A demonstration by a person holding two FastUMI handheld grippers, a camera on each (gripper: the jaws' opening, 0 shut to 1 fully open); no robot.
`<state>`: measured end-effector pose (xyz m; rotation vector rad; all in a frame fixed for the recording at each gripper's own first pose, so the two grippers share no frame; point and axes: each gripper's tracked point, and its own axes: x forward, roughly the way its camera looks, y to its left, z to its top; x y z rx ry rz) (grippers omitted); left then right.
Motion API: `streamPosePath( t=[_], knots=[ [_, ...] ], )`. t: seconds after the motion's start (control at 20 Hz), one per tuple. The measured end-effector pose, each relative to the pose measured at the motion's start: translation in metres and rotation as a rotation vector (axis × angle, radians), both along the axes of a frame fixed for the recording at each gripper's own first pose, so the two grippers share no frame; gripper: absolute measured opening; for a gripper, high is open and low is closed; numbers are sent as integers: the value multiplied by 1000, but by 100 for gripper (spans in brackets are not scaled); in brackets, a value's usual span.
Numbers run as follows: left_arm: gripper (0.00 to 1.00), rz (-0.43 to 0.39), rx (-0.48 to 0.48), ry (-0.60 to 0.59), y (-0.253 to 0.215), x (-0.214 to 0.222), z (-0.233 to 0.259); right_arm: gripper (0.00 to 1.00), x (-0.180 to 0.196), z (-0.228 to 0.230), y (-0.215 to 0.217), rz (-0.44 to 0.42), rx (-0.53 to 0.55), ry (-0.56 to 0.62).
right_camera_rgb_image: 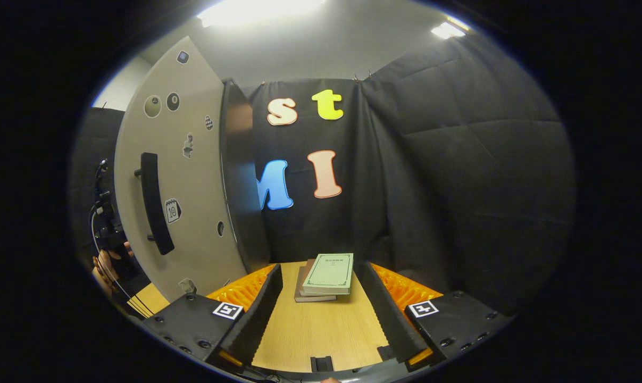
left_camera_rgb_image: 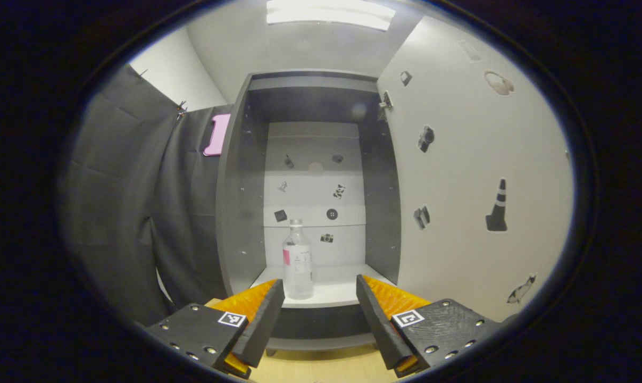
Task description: Open the cabinet door with the right hand, grasp the bottle in the cabinet with the left hand and place it on the coaster, then close the cabinet door with the right hand.
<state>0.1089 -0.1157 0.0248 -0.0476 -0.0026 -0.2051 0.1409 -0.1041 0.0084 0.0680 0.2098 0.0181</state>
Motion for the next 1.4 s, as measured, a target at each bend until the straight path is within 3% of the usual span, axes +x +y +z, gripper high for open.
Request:
streamPosePath(
  t=[0.35, 0.7, 1.1, 1.2, 1.4],
  knots=[
    [82, -32, -25, 63, 11, 93, -29, 97, 28, -1, 2, -112, -5, -3],
    [83, -59, -2, 103, 8, 155, -62, 97, 49, -12, 9, -184, -24, 33],
    [82, -43, 45, 131, 11, 196, -81, 97, 53, -23, -3, -272, 29, 60],
    [72, -32, 57, 132, 13, 196, -81, 97, 51, -23, -6, -283, 44, 58],
    [72, -34, 28, 122, 18, 182, -69, 97, 46, -20, -6, -275, 37, 52]
  ],
)
